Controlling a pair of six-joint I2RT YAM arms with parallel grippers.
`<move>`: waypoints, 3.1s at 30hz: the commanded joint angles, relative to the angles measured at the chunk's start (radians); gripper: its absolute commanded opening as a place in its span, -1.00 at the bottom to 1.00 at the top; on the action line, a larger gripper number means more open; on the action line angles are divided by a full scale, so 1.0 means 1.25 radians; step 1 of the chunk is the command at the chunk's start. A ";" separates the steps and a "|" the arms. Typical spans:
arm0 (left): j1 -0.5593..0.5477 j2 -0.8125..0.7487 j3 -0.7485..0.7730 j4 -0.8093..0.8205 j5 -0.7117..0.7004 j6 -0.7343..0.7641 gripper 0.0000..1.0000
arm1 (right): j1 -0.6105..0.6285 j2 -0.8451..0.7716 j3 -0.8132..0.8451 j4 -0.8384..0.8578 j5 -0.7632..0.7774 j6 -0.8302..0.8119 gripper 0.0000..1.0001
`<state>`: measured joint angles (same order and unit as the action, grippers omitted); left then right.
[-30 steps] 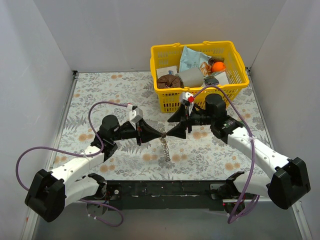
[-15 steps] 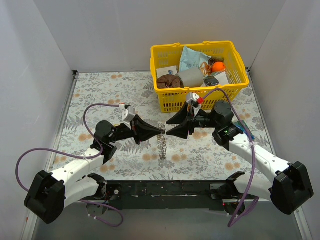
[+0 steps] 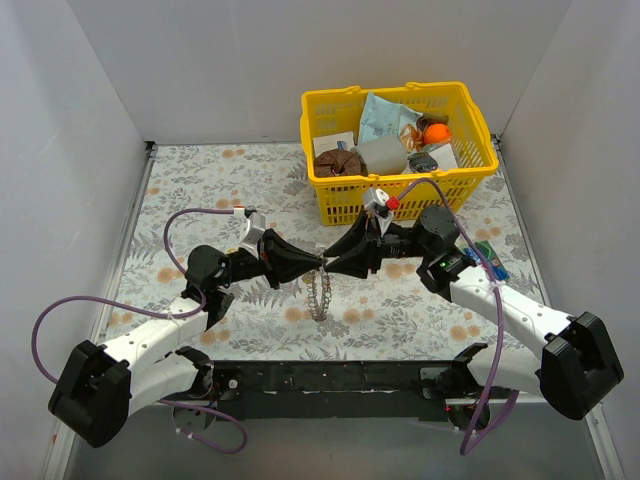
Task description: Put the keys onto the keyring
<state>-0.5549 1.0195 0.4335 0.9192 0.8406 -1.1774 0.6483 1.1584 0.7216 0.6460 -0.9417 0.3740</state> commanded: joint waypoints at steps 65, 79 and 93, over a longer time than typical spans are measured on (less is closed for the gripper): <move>-0.002 -0.014 0.068 -0.311 0.009 0.166 -0.30 | 0.008 -0.001 0.081 -0.172 0.007 -0.146 -0.97; -0.003 -0.009 0.064 -0.327 0.005 0.172 -0.57 | 0.008 -0.010 0.073 -0.167 0.017 -0.145 -0.97; -0.003 -0.006 0.075 -0.296 0.023 0.172 -1.00 | 0.008 -0.008 0.058 -0.154 0.019 -0.136 -0.97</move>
<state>-0.5560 1.0233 0.5228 0.5255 0.8688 -0.9745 0.6548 1.1786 0.7650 0.3908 -0.9108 0.2016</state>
